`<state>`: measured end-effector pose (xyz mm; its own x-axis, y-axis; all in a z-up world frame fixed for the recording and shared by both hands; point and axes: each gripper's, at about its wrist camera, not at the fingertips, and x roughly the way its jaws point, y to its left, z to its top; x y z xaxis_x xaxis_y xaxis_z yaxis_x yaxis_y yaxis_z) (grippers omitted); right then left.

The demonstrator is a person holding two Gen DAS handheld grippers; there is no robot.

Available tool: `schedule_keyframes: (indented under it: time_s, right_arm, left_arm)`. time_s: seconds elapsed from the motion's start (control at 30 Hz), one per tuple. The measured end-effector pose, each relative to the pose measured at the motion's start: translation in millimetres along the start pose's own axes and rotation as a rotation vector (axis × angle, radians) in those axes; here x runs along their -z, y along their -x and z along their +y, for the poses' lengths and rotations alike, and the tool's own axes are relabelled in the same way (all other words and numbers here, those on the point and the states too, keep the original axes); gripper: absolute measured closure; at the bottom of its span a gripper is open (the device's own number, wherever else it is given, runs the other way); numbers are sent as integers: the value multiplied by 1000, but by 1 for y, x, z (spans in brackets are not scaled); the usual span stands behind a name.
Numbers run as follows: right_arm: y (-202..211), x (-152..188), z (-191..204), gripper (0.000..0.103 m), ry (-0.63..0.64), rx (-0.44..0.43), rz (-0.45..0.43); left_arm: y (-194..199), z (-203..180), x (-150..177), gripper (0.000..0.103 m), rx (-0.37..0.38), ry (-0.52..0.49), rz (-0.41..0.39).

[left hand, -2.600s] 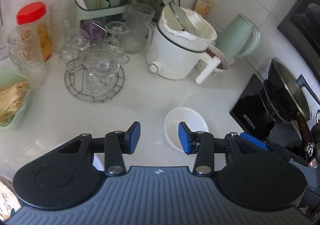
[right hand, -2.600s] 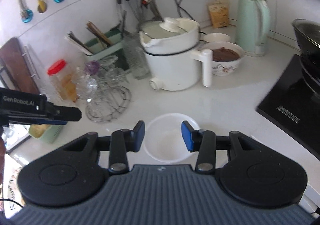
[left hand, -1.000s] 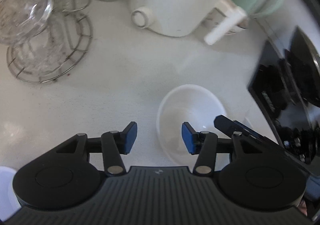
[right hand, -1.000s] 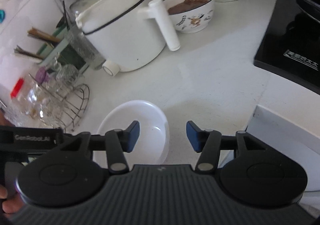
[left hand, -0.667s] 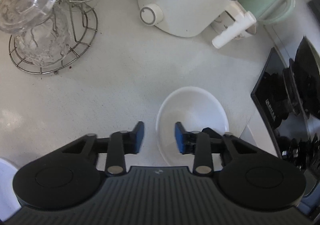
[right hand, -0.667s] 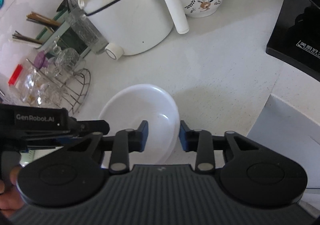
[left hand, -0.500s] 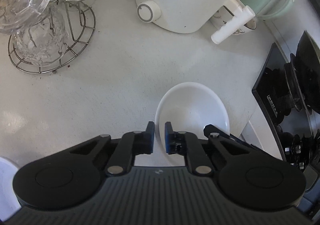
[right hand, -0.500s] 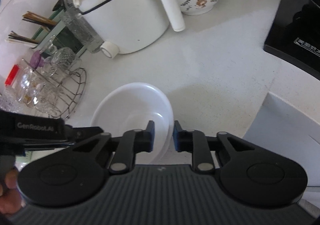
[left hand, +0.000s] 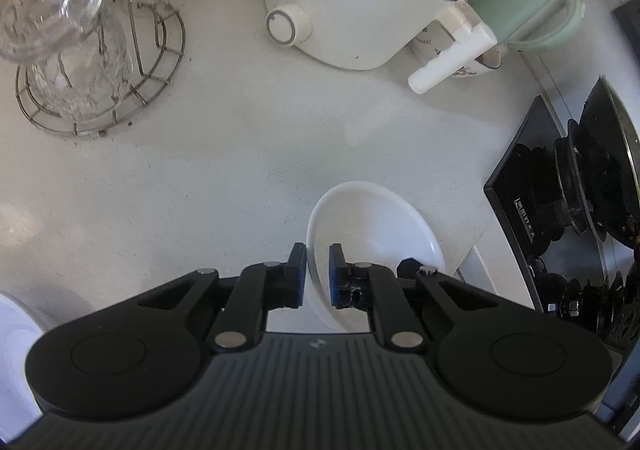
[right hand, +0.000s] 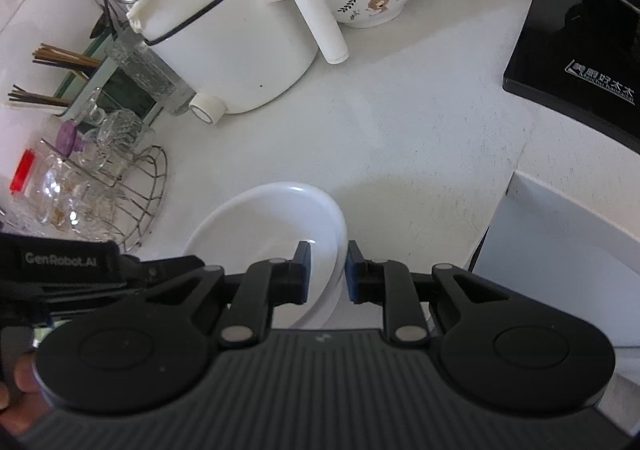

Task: Organize plates and bowls
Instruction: 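Carry the white ceramic bowl with both grippers and lower it into the plastic bowls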

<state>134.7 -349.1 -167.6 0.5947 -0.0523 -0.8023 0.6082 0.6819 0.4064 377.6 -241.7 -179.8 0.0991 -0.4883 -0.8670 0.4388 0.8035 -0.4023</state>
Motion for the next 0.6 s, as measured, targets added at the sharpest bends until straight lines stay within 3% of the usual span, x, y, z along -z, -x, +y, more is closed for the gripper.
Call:
schedule_keyframes:
  time_s: [0.33,0.6]
  right_arm:
    - [18,1,7,82,-54,-35,5]
    - [31,0,22,81,-54,-40,27]
  left_arm:
    - [25,-3,-4,88,15,-28,-23]
    - [48,4,3,83,17,35,-20]
